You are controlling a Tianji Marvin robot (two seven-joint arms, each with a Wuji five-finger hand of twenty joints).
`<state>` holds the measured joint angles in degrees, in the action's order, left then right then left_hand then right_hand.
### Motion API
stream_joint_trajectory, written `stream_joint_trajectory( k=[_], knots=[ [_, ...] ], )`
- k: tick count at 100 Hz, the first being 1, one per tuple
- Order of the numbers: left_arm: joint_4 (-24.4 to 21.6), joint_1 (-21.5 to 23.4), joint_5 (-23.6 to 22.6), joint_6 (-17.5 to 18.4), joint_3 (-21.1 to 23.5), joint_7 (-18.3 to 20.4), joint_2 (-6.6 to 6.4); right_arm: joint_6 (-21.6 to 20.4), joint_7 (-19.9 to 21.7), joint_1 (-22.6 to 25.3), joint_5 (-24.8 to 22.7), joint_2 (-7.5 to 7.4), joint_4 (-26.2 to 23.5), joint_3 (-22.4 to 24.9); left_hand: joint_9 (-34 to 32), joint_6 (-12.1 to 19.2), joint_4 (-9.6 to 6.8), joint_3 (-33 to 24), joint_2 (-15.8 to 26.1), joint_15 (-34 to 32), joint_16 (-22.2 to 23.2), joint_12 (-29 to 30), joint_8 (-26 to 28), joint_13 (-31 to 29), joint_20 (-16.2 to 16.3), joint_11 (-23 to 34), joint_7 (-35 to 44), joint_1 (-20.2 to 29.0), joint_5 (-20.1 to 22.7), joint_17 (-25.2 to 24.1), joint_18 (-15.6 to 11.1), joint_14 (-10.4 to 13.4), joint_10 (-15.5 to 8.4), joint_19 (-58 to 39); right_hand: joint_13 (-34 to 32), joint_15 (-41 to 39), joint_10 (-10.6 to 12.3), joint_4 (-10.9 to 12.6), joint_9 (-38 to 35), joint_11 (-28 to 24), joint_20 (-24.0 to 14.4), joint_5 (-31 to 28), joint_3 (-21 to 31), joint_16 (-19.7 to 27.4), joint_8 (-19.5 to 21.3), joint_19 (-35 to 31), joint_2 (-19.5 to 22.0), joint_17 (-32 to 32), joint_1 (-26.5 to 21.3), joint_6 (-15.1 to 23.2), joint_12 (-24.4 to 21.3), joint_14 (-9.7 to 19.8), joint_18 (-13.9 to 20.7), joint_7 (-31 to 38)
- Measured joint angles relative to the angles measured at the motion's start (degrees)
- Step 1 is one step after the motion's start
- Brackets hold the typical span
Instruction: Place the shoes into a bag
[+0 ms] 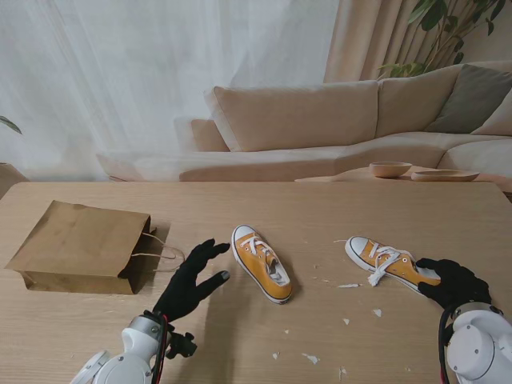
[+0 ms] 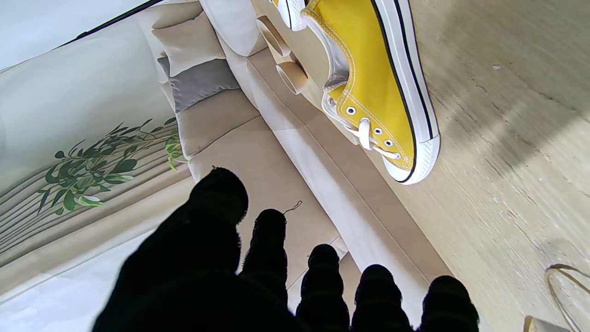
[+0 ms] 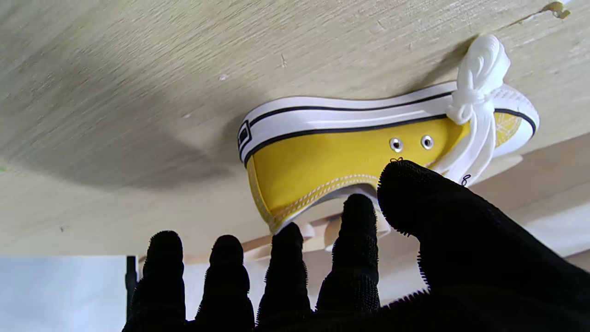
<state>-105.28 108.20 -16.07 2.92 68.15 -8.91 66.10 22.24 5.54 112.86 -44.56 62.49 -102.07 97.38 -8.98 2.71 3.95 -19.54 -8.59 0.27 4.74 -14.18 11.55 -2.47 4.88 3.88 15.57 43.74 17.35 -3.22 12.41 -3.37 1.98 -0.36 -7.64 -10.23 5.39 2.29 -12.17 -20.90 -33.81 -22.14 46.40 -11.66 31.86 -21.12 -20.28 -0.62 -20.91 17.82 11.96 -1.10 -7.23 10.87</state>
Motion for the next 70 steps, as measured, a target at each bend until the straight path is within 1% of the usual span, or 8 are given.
stream_joint_trajectory(
  k=[17,27,42,44,52,61,68,70],
  knots=[
    [0.0,-0.1,-0.2,-0.1,-0.2,-0.4,0.04,0.2,1.8,-2.7,-0.3,-0.47,2.3,-1.2,0.0,0.0,0.00,0.0,0.0,0.0,0.0,0.0,0.0,0.0,0.0,0.0,0.0,0.0,0.0,0.0,0.0,0.0,0.0,0.0,0.0,0.1,0.0,0.0,0.0,0.7,-0.4,0.0,0.0,0.0,0.0,0.0,0.0,0.4,0.0,0.0,0.0,0.0,0.0,-0.5],
    [0.0,-0.1,-0.3,-0.3,-0.3,-0.6,0.09,-0.2,1.8,-4.1,-0.3,-0.62,3.6,-1.8,0.0,0.0,0.00,0.0,0.0,0.0,0.0,0.0,0.0,0.0,0.0,0.0,0.0,0.0,0.0,0.0,0.0,0.0,0.0,0.0,0.0,0.5,0.0,-1.2,0.0,0.7,-0.4,-0.9,0.0,0.0,0.0,0.0,0.0,0.5,0.0,0.3,0.0,0.0,0.0,0.6],
    [0.0,-0.1,-0.4,-0.3,-0.3,-0.7,0.13,-1.2,1.8,-6.3,-0.2,-0.76,5.6,-2.6,0.0,0.0,0.00,0.0,0.0,0.0,0.0,0.0,0.0,0.0,0.0,0.0,0.0,0.0,0.0,0.0,0.0,0.0,0.0,0.0,0.0,0.8,0.0,-1.2,0.0,0.7,-0.5,-4.2,1.9,0.0,1.9,0.5,-3.0,0.5,0.4,1.3,0.0,0.0,0.0,4.7],
    [0.0,-0.1,-0.4,-0.3,-0.3,-0.8,0.14,-1.3,1.7,-6.6,-0.1,-0.78,5.9,-2.8,0.0,0.0,0.00,0.0,0.0,0.0,0.0,0.0,0.0,0.0,0.0,0.0,0.0,0.0,0.0,0.0,0.0,0.0,0.0,0.0,0.0,1.0,0.0,-2.3,0.0,0.7,-0.5,-5.3,2.3,0.0,1.9,0.6,-3.9,0.6,0.6,1.3,0.0,0.0,0.1,5.1],
    [0.0,-0.2,-0.4,-0.3,-0.3,-0.9,0.16,-1.6,1.8,-8.0,0.3,-0.92,7.3,-3.4,0.0,-0.1,0.00,0.0,0.0,0.0,0.0,-0.2,0.0,0.0,0.0,0.0,0.0,0.0,0.0,0.0,0.0,0.0,0.0,0.0,0.0,1.6,0.0,-2.4,0.0,0.2,-0.7,-7.6,3.4,0.0,1.9,0.7,-5.8,1.2,0.7,1.6,0.3,0.1,0.7,7.2],
    [0.0,-0.2,-0.4,-0.3,-0.3,-1.0,0.19,-2.3,1.9,-9.6,0.8,-1.16,9.1,-4.3,0.0,-0.1,0.00,0.0,0.0,0.0,0.0,-0.5,0.0,0.0,0.0,0.1,0.0,0.0,0.0,0.0,0.0,0.0,0.0,0.0,0.0,2.2,0.3,-4.7,0.0,-1.0,-1.2,-9.9,5.9,0.0,1.9,0.8,-8.5,1.4,1.3,2.2,0.9,0.5,0.8,10.9],
    [0.0,-0.2,-0.4,-0.3,-0.3,-1.0,0.21,-2.9,1.4,-10.7,0.8,-1.33,10.6,-5.3,0.0,-0.1,0.00,0.0,0.0,0.0,0.0,-0.5,0.0,0.0,0.0,0.1,0.0,0.0,0.0,0.0,0.0,0.0,0.0,0.0,0.0,2.2,0.9,-4.7,0.0,-2.6,-1.2,-12.1,7.0,-0.1,1.9,0.9,-10.5,1.4,1.3,2.7,1.7,0.6,0.8,13.0],
    [0.0,-0.2,-0.4,-0.3,-0.3,-1.1,0.22,-3.1,1.1,-10.9,0.8,-1.36,11.1,-5.6,0.0,-0.1,0.00,0.0,0.0,0.0,0.0,-0.5,0.0,0.0,0.0,0.1,0.1,0.0,0.0,0.0,0.0,0.0,0.0,0.0,0.0,2.2,0.9,-5.8,0.0,-3.5,-1.2,-12.7,7.1,-0.1,1.9,1.0,-11.8,1.4,1.3,2.7,2.0,0.6,0.8,13.9]
  ],
)
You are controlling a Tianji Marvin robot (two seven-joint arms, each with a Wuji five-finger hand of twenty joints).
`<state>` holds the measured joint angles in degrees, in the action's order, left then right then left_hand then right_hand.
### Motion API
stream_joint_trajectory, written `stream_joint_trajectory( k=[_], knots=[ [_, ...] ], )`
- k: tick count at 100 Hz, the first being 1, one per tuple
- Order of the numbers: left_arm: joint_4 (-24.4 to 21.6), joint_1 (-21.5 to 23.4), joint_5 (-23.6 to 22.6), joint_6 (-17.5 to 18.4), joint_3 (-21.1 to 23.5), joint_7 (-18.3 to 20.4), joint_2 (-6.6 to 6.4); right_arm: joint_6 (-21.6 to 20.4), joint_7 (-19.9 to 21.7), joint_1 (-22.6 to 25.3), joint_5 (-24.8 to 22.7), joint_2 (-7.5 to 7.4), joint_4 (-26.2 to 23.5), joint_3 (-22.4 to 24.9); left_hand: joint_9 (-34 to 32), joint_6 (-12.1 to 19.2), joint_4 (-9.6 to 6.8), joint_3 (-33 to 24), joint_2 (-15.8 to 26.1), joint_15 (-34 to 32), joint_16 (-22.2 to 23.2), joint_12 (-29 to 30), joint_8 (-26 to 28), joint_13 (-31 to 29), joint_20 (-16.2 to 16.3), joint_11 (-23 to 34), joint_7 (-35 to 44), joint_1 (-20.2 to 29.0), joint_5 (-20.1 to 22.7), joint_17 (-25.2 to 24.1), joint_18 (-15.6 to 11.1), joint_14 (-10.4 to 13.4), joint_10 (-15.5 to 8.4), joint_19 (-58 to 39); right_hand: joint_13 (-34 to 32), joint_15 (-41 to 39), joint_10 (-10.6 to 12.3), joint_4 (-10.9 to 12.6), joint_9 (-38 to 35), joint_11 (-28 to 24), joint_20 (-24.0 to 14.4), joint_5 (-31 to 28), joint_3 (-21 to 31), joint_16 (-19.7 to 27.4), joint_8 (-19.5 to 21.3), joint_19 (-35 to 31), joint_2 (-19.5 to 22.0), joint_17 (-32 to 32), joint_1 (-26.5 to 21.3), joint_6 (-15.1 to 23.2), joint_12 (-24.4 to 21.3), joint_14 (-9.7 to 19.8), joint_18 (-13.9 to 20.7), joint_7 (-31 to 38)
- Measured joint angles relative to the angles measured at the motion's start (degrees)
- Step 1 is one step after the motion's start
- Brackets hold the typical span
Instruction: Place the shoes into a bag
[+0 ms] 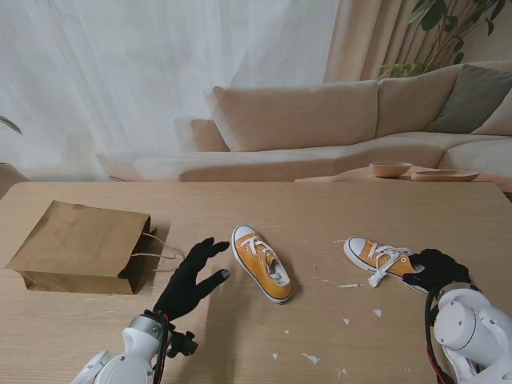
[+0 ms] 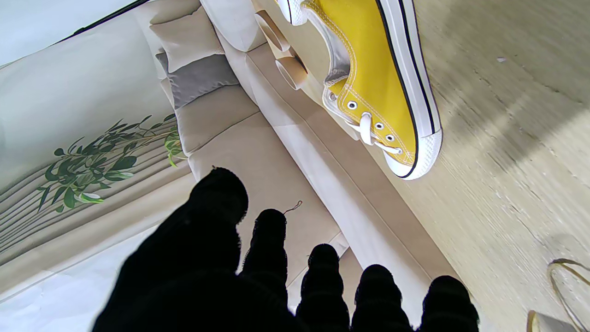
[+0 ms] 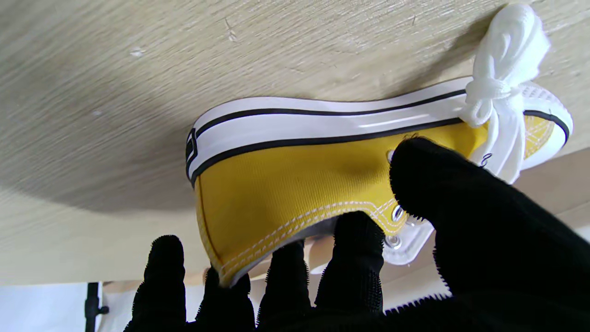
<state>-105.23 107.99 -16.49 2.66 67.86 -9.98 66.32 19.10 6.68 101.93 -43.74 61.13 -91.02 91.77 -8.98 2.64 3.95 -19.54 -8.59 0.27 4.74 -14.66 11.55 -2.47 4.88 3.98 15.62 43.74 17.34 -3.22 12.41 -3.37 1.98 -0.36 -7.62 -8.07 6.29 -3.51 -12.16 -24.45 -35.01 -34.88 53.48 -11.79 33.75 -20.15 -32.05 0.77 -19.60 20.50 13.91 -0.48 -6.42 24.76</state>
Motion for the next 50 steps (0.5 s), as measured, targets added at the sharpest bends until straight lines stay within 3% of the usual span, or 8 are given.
stream_joint_trajectory(
  k=[9,16,22,27,34,42,50],
  knots=[
    [0.0,0.0,0.0,-0.1,0.0,-0.1,0.03,-1.3,-3.1,-1.1,-0.1,-0.02,2.4,-1.5,0.0,0.0,0.00,0.0,0.0,0.0,0.0,0.0,0.0,0.0,0.0,0.0,0.0,0.0,0.0,0.0,0.0,0.0,0.0,0.0,0.0,-2.5,0.5,-6.8,0.0,-5.9,0.0,-1.4,1.0,-0.6,-2.8,0.3,-5.7,-0.2,-2.9,0.2,2.1,0.0,0.0,9.3],
    [0.0,0.0,0.0,-0.1,0.0,-0.2,0.04,-2.2,-6.9,-2.0,-0.8,0.10,4.4,-2.6,0.0,-0.1,0.00,0.0,0.0,0.0,0.0,0.0,0.0,0.0,0.0,0.0,0.0,0.0,0.0,0.0,0.0,0.0,0.0,0.0,0.0,-7.3,0.6,-10.9,0.0,-11.8,0.0,-3.3,3.2,-1.4,-1.2,0.3,-11.0,-1.5,-6.0,0.3,4.4,0.0,0.0,19.6],
    [0.0,0.0,0.1,-0.1,0.0,-0.2,0.05,-2.6,-9.6,-2.7,-2.0,0.33,6.0,-3.5,0.0,-0.1,0.00,0.0,0.0,0.0,0.0,0.0,0.0,0.0,0.0,0.0,0.0,0.4,0.0,0.0,0.0,0.0,0.0,0.0,0.0,-11.3,0.5,-12.8,-0.8,-16.1,0.0,-6.2,5.0,-2.6,3.6,0.3,-14.6,-2.8,-7.5,0.2,5.8,0.0,0.0,30.3],
    [0.0,0.0,0.1,-0.1,0.0,-0.2,0.05,-2.9,-11.5,-3.2,-2.5,0.63,7.1,-4.0,0.0,-0.2,0.00,0.0,0.0,0.0,0.0,0.0,0.0,0.0,0.0,0.0,0.0,0.4,0.0,0.0,0.0,0.0,0.0,0.0,0.0,-15.9,0.3,-13.2,-4.2,-17.8,0.0,-9.6,6.6,-4.3,4.1,0.3,-16.8,-4.0,-8.1,0.1,6.4,0.0,0.0,35.3],
    [0.0,0.0,0.1,-0.1,0.0,-0.2,0.06,-3.7,-13.9,-3.7,-2.5,1.16,8.4,-4.3,0.0,-0.2,0.00,0.0,0.0,0.0,0.0,0.0,0.0,0.0,0.0,0.0,0.1,0.4,0.0,0.0,0.0,0.0,0.0,0.0,0.0,-19.1,0.2,-15.5,-9.7,-18.1,0.1,-14.1,7.6,-5.7,-1.4,0.3,-18.1,-5.6,-8.2,0.1,6.6,-0.2,-0.5,37.0],
    [0.0,0.0,0.1,-0.2,0.0,-0.2,0.07,-4.9,-14.2,-3.8,-1.6,1.52,8.8,-4.1,0.0,-0.2,0.00,0.0,0.0,0.0,0.0,0.0,0.0,0.0,0.0,0.1,0.6,0.4,0.0,0.0,0.0,0.0,0.0,0.0,-0.7,-20.3,0.7,-15.6,-12.7,-17.6,0.6,-15.9,7.6,-6.0,-8.2,0.3,-18.1,-5.7,-9.2,0.1,6.6,-0.8,-0.9,35.6],
    [0.0,0.0,0.1,-0.2,0.0,-0.2,0.08,-5.5,-14.1,-3.8,1.2,1.73,8.8,-4.0,0.0,-0.3,0.00,0.0,0.0,0.0,0.0,-0.1,0.0,0.0,0.0,0.3,0.6,0.4,0.0,0.0,0.0,0.0,0.0,0.0,-0.7,-20.2,0.7,-15.8,-13.6,-16.6,0.7,-16.2,7.4,-6.1,-12.8,0.3,-14.9,-5.7,-9.2,0.1,6.6,-0.8,-0.9,34.1]
  ],
)
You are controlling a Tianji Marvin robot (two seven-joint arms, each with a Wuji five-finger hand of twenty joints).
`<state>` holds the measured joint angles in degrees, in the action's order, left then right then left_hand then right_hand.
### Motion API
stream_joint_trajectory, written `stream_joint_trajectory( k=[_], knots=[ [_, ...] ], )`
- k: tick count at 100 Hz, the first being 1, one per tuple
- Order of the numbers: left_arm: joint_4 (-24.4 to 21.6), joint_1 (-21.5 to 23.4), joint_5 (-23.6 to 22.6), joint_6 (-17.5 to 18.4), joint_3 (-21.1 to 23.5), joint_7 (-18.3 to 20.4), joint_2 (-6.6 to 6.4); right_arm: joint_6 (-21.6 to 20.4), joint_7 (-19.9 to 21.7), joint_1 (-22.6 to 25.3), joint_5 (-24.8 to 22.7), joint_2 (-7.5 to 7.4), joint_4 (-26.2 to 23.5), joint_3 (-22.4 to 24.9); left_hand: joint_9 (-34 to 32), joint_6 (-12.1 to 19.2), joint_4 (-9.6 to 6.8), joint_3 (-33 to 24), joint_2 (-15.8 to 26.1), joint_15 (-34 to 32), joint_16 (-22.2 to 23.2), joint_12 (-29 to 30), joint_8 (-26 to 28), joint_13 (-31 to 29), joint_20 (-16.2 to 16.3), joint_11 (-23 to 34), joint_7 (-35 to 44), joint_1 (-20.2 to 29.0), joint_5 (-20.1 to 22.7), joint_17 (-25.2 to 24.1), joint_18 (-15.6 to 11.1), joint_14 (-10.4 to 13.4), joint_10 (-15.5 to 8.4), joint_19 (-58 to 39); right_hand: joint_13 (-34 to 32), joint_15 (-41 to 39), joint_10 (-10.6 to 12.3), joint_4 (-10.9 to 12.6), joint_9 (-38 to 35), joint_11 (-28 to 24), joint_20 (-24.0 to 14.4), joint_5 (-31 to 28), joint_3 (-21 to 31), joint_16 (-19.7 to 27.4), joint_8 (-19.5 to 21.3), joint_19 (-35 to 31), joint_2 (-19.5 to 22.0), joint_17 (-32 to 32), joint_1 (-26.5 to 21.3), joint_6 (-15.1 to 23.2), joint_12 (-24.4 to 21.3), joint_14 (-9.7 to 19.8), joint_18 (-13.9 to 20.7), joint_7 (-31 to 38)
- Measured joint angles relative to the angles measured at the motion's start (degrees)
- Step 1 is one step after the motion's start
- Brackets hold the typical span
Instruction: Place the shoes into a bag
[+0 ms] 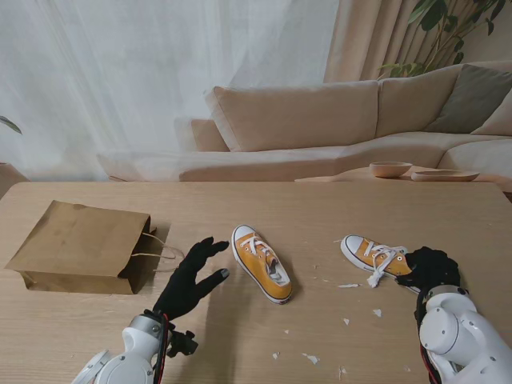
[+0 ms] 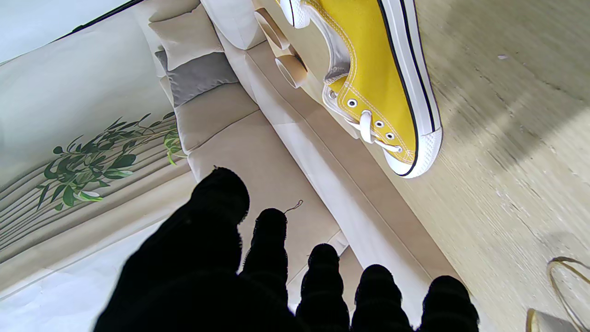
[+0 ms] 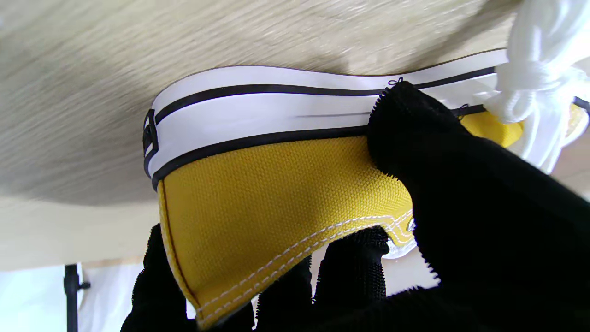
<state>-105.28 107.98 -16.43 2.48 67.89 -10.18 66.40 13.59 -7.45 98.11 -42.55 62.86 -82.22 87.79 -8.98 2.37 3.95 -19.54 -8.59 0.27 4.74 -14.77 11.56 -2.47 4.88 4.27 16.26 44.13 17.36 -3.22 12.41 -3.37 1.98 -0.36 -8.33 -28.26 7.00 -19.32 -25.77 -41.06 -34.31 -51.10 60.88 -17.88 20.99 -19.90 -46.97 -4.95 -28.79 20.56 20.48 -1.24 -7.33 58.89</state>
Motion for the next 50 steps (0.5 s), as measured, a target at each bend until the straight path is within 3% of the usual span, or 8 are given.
stream_joint_trajectory(
  k=[13,26,39,50],
  knots=[
    [0.0,0.0,0.0,-0.1,0.0,0.0,0.00,-0.3,0.1,-0.1,4.1,0.46,-0.1,0.2,0.0,0.0,0.00,0.0,0.0,0.0,0.0,0.0,0.0,0.0,0.0,0.3,0.0,0.0,0.0,0.0,0.0,0.0,0.0,0.0,-0.6,0.1,0.6,0.0,-1.0,1.5,0.5,0.1,-1.6,0.0,-1.2,0.0,2.1,0.0,0.0,0.0,0.0,0.0,0.0,-1.5],
    [0.0,0.0,0.0,-0.1,0.0,0.0,0.00,0.2,-1.4,-0.3,10.0,1.41,-0.1,0.4,0.0,-0.1,0.00,0.0,0.0,0.0,0.0,0.0,0.0,0.0,0.0,0.3,0.0,0.0,0.0,0.0,0.0,0.0,0.0,0.0,-0.6,0.2,0.6,0.0,-2.4,1.6,0.5,0.1,-2.0,0.0,1.6,0.0,2.8,0.0,0.0,0.0,-0.1,0.0,0.0,-3.5],
    [0.0,0.0,0.0,-0.1,0.0,0.0,0.01,-0.1,-5.9,-0.6,10.9,2.67,0.6,0.4,0.0,-0.1,0.00,0.0,0.0,0.0,0.0,0.0,0.0,0.0,0.0,0.3,0.0,0.0,0.0,0.0,0.0,0.0,0.0,0.0,-1.3,0.4,1.5,0.0,-4.0,1.7,0.5,-0.6,-2.0,0.0,1.8,0.0,2.8,0.0,0.0,0.0,-0.1,0.1,0.1,-4.8],
    [0.0,0.0,0.0,-0.1,0.0,0.0,0.01,-2.9,-9.5,-0.6,10.8,3.36,1.8,0.4,0.0,-0.1,0.00,0.0,0.0,0.0,0.0,-0.1,0.0,0.0,0.0,0.3,0.0,0.0,0.0,0.0,0.0,0.0,0.0,0.0,-2.0,0.2,2.1,0.0,-4.1,1.7,0.5,-1.2,-2.0,-0.1,2.3,0.0,2.8,0.0,0.0,0.1,-0.1,0.2,0.1,-5.8]
  ],
)
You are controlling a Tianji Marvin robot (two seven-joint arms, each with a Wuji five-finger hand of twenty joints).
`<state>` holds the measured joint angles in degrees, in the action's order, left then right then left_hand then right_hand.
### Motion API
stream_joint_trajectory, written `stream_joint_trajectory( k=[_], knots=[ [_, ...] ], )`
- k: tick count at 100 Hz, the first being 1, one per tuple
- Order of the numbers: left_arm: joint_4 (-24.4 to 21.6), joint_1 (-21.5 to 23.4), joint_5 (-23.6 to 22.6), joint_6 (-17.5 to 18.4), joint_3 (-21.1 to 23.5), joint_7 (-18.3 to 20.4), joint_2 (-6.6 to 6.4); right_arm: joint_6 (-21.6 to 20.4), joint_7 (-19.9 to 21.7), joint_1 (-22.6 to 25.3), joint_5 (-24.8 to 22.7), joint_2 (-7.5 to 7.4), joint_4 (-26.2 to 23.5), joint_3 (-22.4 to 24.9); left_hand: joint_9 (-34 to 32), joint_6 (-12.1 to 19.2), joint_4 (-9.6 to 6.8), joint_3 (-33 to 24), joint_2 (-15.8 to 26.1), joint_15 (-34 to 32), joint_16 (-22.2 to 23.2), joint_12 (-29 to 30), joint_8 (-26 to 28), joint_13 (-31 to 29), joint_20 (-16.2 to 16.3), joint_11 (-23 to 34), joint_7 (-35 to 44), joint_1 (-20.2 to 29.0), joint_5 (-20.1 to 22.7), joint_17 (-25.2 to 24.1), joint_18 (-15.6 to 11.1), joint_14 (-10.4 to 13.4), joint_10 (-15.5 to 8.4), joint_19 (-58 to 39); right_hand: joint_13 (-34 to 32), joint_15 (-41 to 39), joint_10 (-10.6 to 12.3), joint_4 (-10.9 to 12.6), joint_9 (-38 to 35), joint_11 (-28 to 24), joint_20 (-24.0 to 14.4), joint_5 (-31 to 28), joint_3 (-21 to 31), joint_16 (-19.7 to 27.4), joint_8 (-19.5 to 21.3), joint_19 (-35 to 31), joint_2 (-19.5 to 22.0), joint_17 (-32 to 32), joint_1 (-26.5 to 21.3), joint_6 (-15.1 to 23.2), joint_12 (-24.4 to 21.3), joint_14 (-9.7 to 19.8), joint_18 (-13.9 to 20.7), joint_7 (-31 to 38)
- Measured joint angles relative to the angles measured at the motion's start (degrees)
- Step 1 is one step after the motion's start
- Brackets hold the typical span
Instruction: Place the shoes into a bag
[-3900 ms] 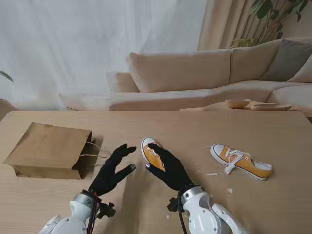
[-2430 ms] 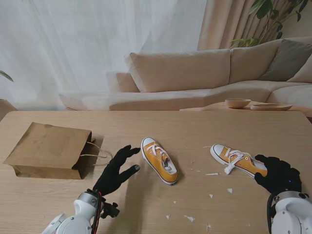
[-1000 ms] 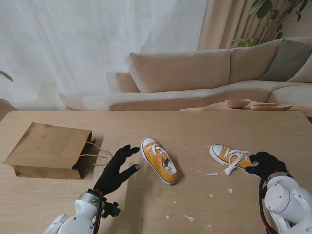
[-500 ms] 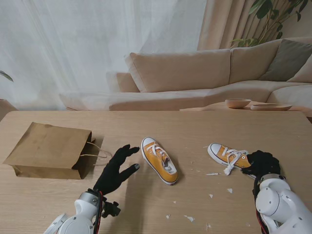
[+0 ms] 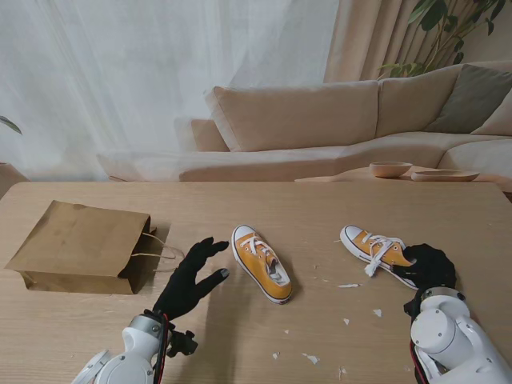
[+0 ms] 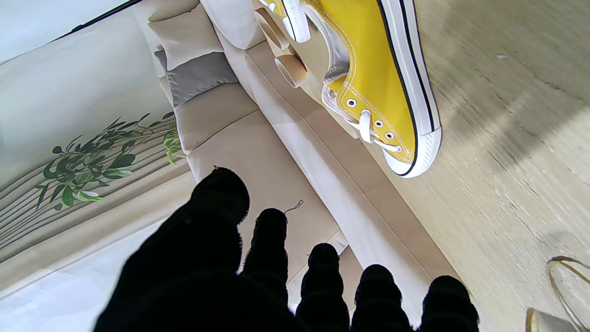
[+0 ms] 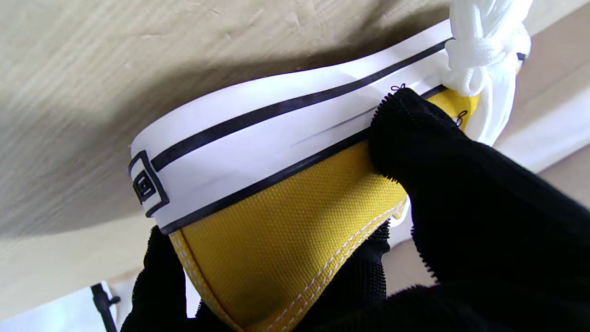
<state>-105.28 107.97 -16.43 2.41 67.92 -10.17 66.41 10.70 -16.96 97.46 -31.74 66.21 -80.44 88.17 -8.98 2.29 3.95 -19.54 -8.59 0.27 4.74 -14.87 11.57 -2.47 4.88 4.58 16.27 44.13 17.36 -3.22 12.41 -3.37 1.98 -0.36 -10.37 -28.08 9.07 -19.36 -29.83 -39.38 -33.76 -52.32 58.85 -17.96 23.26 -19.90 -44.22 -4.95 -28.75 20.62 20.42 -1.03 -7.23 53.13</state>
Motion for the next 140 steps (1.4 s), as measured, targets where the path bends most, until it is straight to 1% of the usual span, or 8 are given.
stream_joint_trajectory(
  k=[28,45,60,67,83,105,125,140],
  knots=[
    [0.0,0.0,0.0,0.2,0.1,0.0,0.00,-1.6,-2.7,1.2,-0.7,0.60,-1.9,0.2,0.0,0.0,0.00,0.0,0.0,0.0,0.0,0.0,0.0,0.0,0.0,0.1,0.0,0.0,0.0,0.0,0.0,0.0,0.0,0.0,0.0,0.0,0.1,0.0,-0.5,-0.4,0.0,-0.1,0.0,0.0,0.2,-0.2,0.0,0.0,0.0,0.0,0.3,0.5,0.0,-0.6],
    [0.0,0.1,0.0,0.4,0.3,-0.1,0.02,-3.3,-4.4,1.4,-1.2,0.72,-2.8,-0.4,0.0,0.0,0.00,0.0,0.0,0.0,0.0,-0.5,0.0,0.0,0.0,0.1,0.0,0.0,0.0,0.0,0.0,0.0,0.0,0.0,0.0,0.0,0.1,0.0,-0.5,-0.7,0.0,-0.1,0.0,-0.2,6.8,-0.2,0.4,0.0,0.1,0.0,0.7,0.5,0.0,-3.3],
    [0.0,0.2,0.2,0.6,0.6,-0.1,0.03,-3.8,-5.5,1.4,-0.9,0.99,-4.0,-1.1,0.0,0.0,0.00,0.0,0.0,0.0,0.0,-0.5,0.0,0.0,0.0,0.1,0.0,0.0,0.0,0.0,0.0,0.0,0.0,0.0,0.0,0.0,0.1,0.0,-0.5,-1.1,0.0,-0.1,0.0,-0.2,8.7,-0.3,1.1,0.0,0.6,0.0,0.7,0.6,0.1,-3.9],
    [0.0,0.2,0.3,0.8,0.7,-0.1,0.03,-4.2,-6.1,1.4,-0.5,1.16,-4.5,-1.5,0.0,0.0,0.00,0.0,0.0,0.0,0.0,-0.5,0.0,0.0,0.0,0.1,0.0,0.0,0.0,0.0,0.0,0.0,0.0,0.0,0.0,0.0,0.1,0.0,-0.5,-1.1,0.0,-0.1,0.0,-0.2,11.1,-0.3,1.4,0.0,0.6,0.0,0.8,0.6,0.1,-5.3],
    [0.0,0.2,0.4,1.2,1.0,0.0,0.03,-5.3,-7.7,0.9,0.0,1.38,-5.5,-3.0,0.0,0.0,0.00,0.0,0.0,0.0,0.0,-0.5,0.0,0.0,0.0,0.2,0.0,0.0,0.0,0.0,0.0,0.0,0.0,0.0,0.0,0.0,0.1,0.0,-0.5,-1.1,0.0,-0.1,0.0,-0.2,11.7,-0.3,1.5,0.0,0.6,0.0,0.8,0.6,0.1,-5.4],
    [0.1,0.3,0.9,1.9,1.7,0.2,0.04,-6.1,-10.9,-2.4,-1.2,1.39,-4.4,-8.1,0.0,0.0,0.00,0.0,0.0,0.0,0.0,-0.5,0.0,0.0,0.0,0.6,0.0,0.0,0.0,0.0,0.0,0.0,0.0,0.0,0.0,0.0,0.2,0.0,-0.4,-1.2,0.0,-0.1,0.0,-0.2,11.8,-0.3,1.5,0.0,0.6,0.0,0.8,0.6,0.1,-5.4],
    [0.1,0.8,1.7,3.2,2.9,0.5,0.04,-6.2,-13.7,-8.2,-2.2,1.69,0.5,-14.5,0.0,0.0,0.00,0.0,0.0,0.0,0.0,-0.5,0.0,0.0,0.0,0.6,0.0,0.0,0.0,0.0,0.0,0.0,0.0,0.0,0.0,0.0,0.7,0.0,0.4,-1.8,0.0,-0.1,-0.5,-0.2,11.9,-0.3,2.0,0.1,0.6,0.0,1.0,0.6,0.1,-5.6],
    [0.0,1.1,2.2,4.0,3.6,0.8,0.03,-6.1,-15.8,-12.1,-2.0,2.36,4.4,-19.1,0.0,0.0,0.00,0.0,0.0,0.0,0.0,-0.5,0.0,0.0,0.0,0.6,0.0,0.0,0.0,0.0,0.0,0.0,0.0,0.0,0.1,-0.1,0.7,0.0,1.6,-1.8,0.0,-0.1,-0.7,-0.2,12.5,-0.3,2.1,0.1,0.6,0.0,1.0,0.6,0.1,-5.9]
  ],
)
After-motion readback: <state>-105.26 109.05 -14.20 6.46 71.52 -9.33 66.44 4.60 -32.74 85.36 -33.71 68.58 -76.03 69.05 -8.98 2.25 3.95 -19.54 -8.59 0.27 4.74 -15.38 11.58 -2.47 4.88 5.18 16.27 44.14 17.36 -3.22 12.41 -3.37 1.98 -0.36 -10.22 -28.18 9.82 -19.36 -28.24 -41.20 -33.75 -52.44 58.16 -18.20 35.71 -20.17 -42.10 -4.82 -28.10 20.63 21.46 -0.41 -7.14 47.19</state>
